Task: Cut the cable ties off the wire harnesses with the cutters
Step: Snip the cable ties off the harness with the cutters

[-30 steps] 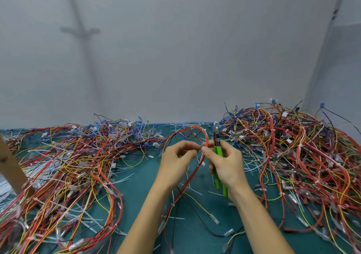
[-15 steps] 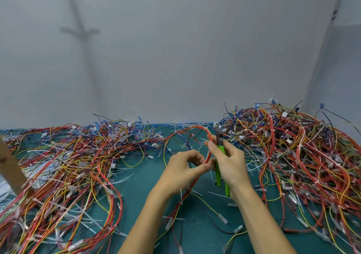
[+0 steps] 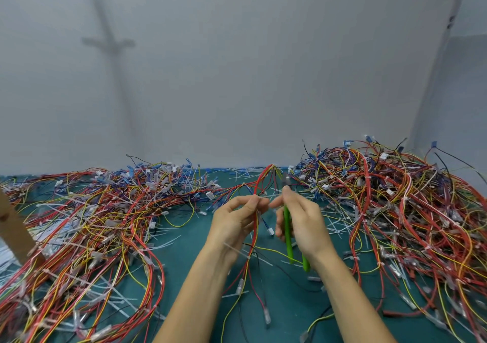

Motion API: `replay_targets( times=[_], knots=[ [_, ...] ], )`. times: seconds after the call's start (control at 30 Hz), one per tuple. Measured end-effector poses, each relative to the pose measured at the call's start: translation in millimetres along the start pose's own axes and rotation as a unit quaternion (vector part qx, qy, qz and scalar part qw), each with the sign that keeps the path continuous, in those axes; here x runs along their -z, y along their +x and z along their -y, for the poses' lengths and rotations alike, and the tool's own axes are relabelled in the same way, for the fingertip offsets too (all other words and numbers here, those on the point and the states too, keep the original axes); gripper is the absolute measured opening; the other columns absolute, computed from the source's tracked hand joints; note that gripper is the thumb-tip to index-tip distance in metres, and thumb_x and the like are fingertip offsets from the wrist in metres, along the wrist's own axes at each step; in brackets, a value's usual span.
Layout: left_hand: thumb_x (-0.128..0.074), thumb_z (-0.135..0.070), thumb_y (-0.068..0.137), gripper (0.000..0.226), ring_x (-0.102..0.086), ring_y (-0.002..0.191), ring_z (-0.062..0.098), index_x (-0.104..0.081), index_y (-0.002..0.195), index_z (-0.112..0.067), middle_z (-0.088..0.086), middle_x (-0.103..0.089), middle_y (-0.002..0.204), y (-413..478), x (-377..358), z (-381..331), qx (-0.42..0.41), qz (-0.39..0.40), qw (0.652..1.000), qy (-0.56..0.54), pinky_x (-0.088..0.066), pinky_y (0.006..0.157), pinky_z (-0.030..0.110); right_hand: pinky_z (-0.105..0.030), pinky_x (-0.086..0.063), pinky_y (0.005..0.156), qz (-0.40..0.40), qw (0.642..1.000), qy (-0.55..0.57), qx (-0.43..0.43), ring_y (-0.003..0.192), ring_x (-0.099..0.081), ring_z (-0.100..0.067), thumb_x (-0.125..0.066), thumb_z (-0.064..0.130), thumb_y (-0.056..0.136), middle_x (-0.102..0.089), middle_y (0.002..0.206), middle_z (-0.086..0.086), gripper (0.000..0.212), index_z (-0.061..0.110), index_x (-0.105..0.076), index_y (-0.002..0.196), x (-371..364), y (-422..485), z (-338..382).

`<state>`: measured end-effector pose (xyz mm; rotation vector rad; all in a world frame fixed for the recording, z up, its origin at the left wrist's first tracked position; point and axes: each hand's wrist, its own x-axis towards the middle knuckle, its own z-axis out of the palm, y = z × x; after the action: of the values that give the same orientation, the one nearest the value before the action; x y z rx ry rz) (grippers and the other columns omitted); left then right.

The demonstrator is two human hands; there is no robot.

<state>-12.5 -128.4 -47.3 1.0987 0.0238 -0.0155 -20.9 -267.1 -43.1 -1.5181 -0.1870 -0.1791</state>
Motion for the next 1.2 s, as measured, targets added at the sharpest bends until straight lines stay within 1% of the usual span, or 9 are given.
replay_targets(
  times=[0.17, 0.3, 0.4, 0.63, 0.77, 0.83, 1.07, 1.13, 1.2],
  knots=[
    [-0.061, -0.010, 0.090, 0.014, -0.062, 0.052, 0.011, -0.072, 0.089, -0.002, 0.008, -0.071, 0.073, 0, -1, 1, -0.006, -0.023, 1.000, -0.013, -0.056, 0.058, 0.020, -0.022, -0.038, 0.042, 0.092, 0.980, -0.175, -0.010, 0.044, -0.056, -0.021, -0.041, 0.041, 0.102, -0.057, 0.058, -0.003, 0.041, 0.018, -0.061, 0.075, -7, -3, -6],
    [-0.053, -0.008, 0.096, 0.021, -0.064, 0.062, 0.017, -0.073, 0.089, -0.003, 0.011, -0.075, 0.086, 0, -2, 1, -0.020, -0.030, 0.999, -0.001, -0.058, 0.061, 0.023, -0.027, -0.041, 0.046, 0.086, 0.966, -0.242, -0.014, 0.043, -0.061, -0.020, -0.040, 0.042, 0.101, -0.058, 0.057, -0.003, 0.041, 0.018, -0.058, 0.073, -8, -3, -10],
    [-0.052, -0.010, 0.097, 0.021, -0.070, 0.070, 0.013, -0.072, 0.096, -0.003, 0.010, -0.076, 0.092, 2, -3, 2, -0.018, -0.038, 0.999, -0.002, -0.059, 0.067, 0.023, -0.030, -0.046, 0.049, 0.073, 0.957, -0.279, -0.019, 0.043, -0.063, -0.018, -0.039, 0.046, 0.100, -0.060, 0.058, -0.003, 0.044, 0.019, -0.059, 0.072, -6, -2, -10],
    [-0.054, -0.013, 0.097, 0.021, -0.071, 0.077, 0.013, -0.071, 0.102, -0.001, 0.010, -0.076, 0.095, 2, -4, 2, -0.025, -0.053, 0.998, -0.006, -0.057, 0.075, 0.025, -0.040, -0.055, 0.064, 0.065, 0.949, -0.310, -0.003, 0.045, -0.063, -0.016, -0.038, 0.047, 0.099, -0.060, 0.058, -0.001, 0.044, 0.018, -0.058, 0.073, -5, -2, -10],
    [-0.055, -0.013, 0.096, 0.024, -0.071, 0.079, 0.015, -0.068, 0.110, 0.002, 0.014, -0.074, 0.101, 2, -5, 3, -0.027, -0.059, 0.998, -0.003, -0.057, 0.076, 0.025, -0.044, -0.052, 0.075, 0.058, 0.941, -0.333, 0.016, 0.068, -0.066, -0.029, -0.037, 0.046, 0.101, -0.061, 0.066, -0.001, 0.043, 0.019, -0.058, 0.074, -6, -3, -8],
    [-0.056, -0.012, 0.096, 0.024, -0.070, 0.078, 0.014, -0.067, 0.111, 0.003, 0.011, -0.075, 0.098, 2, -5, 4, -0.030, -0.059, 0.998, -0.005, -0.057, 0.074, 0.024, -0.045, -0.052, 0.076, 0.056, 0.940, -0.335, 0.023, 0.073, -0.066, -0.031, -0.035, 0.045, 0.101, -0.061, 0.067, 0.001, 0.042, 0.022, -0.056, 0.073, -8, -4, -7],
    [-0.055, -0.011, 0.096, 0.018, -0.072, 0.071, 0.011, -0.069, 0.100, -0.002, 0.006, -0.077, 0.089, 1, -7, 4, -0.038, -0.056, 0.997, -0.023, -0.059, 0.069, 0.022, -0.045, -0.053, 0.071, 0.048, 0.949, -0.311, 0.026, 0.069, -0.064, -0.033, -0.035, 0.042, 0.103, -0.057, 0.062, 0.000, 0.045, 0.019, -0.056, 0.070, -10, -6, -8],
    [-0.055, -0.011, 0.095, 0.019, -0.071, 0.070, 0.011, -0.069, 0.103, 0.001, 0.006, -0.076, 0.089, 0, -7, 4, -0.034, -0.057, 0.997, -0.029, -0.059, 0.067, 0.021, -0.040, -0.053, 0.060, 0.048, 0.954, -0.295, 0.012, 0.060, -0.063, -0.029, -0.034, 0.042, 0.103, -0.059, 0.060, -0.004, 0.047, 0.018, -0.056, 0.070, -10, -5, -10],
    [-0.055, -0.010, 0.096, 0.023, -0.070, 0.067, 0.010, -0.066, 0.109, 0.006, 0.008, -0.075, 0.089, 0, -8, 4, -0.029, -0.062, 0.997, -0.037, -0.057, 0.062, 0.020, -0.031, -0.046, 0.046, 0.052, 0.960, -0.275, -0.003, 0.047, -0.059, -0.022, -0.034, 0.042, 0.103, -0.058, 0.058, -0.007, 0.047, 0.015, -0.056, 0.070, -10, -5, -11]
  ],
)
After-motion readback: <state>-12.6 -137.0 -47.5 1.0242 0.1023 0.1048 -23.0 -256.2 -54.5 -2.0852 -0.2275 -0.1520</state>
